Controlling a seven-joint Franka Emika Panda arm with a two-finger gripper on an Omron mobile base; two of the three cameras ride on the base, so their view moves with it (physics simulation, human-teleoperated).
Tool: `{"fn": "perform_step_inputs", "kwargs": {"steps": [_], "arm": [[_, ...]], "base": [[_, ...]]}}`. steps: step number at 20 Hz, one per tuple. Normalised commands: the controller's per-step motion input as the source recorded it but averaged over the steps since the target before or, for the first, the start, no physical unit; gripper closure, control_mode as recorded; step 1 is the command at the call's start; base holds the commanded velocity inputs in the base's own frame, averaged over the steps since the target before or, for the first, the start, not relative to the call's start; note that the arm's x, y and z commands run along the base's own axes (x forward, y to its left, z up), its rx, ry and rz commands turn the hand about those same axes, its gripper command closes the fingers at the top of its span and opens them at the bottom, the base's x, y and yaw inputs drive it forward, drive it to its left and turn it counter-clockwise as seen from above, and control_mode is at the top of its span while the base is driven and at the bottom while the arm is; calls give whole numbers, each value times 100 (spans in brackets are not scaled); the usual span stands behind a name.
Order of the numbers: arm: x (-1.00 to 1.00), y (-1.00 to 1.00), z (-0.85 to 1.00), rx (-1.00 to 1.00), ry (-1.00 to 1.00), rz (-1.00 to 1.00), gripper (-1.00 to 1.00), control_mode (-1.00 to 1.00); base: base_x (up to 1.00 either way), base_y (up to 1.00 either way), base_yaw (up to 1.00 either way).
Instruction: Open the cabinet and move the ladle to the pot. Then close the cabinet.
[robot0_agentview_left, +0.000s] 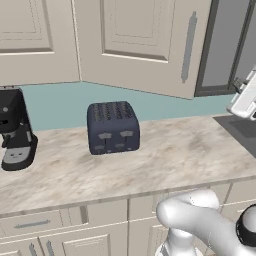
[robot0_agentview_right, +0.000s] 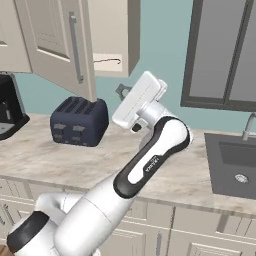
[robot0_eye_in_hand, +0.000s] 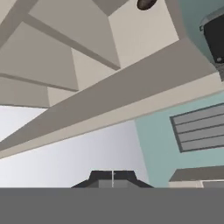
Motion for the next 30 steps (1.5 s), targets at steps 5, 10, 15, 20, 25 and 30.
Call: {"fn": "perform_step_inputs", "kwargs": {"steps": [5,10,15,20,25,30], "arm": [[49,-3,-8,0,-18,19,100,-100],[48,-7,-5,0,-20,11,100,-100],[50,-5,-4,0,-13,7,100,-100],[47,-7,0,0,-6,4,100,-100],[41,-11,0,0,-5,2,100,-100],[3,0,0,0,-9,0,100,-100]], "base": [[0,0,0],[0,0,0],[0,0,0],[0,0,0],[0,0,0],[0,0,0]]}}
